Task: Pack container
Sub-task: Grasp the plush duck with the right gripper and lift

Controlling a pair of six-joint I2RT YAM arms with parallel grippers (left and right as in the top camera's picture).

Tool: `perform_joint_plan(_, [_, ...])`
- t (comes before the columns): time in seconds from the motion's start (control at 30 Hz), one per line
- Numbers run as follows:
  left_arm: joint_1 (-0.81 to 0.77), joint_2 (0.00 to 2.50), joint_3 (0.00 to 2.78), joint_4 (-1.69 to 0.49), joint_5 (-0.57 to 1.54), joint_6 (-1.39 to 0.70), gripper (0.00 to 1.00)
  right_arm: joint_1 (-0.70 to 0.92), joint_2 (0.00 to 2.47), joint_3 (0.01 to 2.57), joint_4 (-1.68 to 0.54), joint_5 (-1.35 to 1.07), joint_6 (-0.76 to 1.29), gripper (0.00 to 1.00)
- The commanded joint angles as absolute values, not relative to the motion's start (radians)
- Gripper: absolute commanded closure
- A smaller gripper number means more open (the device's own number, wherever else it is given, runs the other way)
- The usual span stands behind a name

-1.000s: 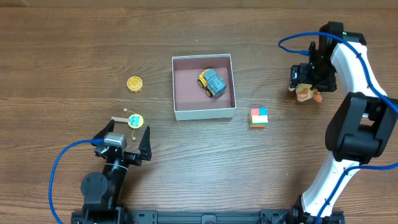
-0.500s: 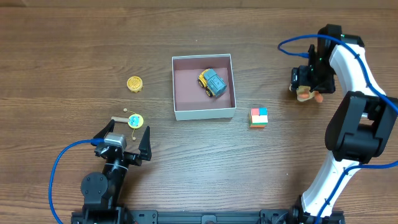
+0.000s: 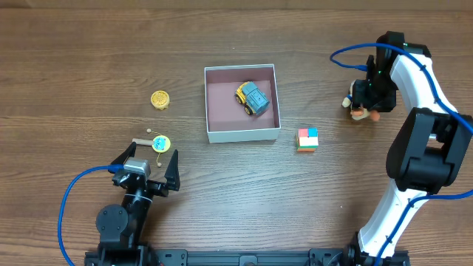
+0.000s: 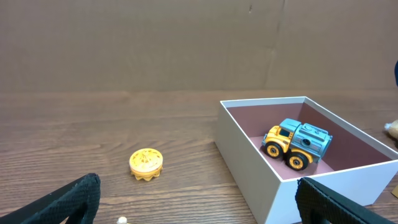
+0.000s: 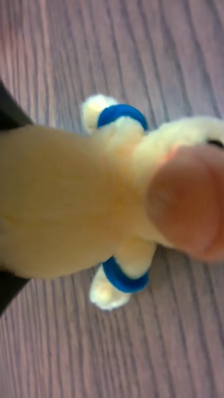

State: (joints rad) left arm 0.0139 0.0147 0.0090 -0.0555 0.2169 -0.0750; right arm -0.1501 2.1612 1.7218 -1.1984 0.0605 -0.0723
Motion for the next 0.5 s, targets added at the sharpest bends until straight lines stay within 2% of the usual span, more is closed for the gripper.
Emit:
perform_joint_plan(0.0, [0.019, 0.006, 0.005, -0.054, 0.217, -0.082, 0.0, -0.153, 2.168, 1.764, -1.227, 0.085, -0.04, 0.59])
perform_joint_plan(0.1, [0.019, 0.006, 0.005, -0.054, 0.217, -0.082, 0.0, -0.147, 2.168, 1.826, -1.279, 0.085, -0.025, 0.59])
perform_joint_plan(0.3, [0.019, 0.006, 0.005, -0.055, 0.217, -0.082, 0.0, -0.11, 2.168, 2.047, -1.428, 0.081, 0.006, 0.71])
perform_joint_plan(0.47, [0.019, 0.006, 0.005, -0.054, 0.217, -0.082, 0.0, -0.039, 2.168, 2.271, -1.55, 0.025, 0.031, 0.71])
